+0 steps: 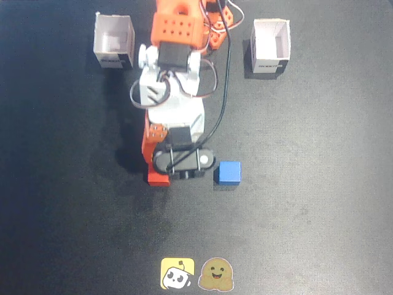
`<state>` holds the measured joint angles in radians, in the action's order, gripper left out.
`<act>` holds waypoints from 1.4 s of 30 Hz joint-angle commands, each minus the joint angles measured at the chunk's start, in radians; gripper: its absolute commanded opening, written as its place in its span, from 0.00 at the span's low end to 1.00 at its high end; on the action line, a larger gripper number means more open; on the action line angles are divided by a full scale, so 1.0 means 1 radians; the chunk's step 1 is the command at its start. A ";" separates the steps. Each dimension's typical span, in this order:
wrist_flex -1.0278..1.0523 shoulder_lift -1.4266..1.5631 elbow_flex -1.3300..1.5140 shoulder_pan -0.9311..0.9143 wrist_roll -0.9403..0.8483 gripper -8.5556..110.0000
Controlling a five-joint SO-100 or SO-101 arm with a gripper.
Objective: Put the red cube in the right box and the blue cube in the left box.
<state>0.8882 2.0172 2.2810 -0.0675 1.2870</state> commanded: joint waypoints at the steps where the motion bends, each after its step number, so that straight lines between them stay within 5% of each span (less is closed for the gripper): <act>1: -0.041 -0.049 -0.069 -0.005 -0.008 0.25; 42: -0.301 -0.345 -0.034 -0.058 -0.025 0.20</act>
<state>0.6105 1.6628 2.2550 -0.1227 1.2594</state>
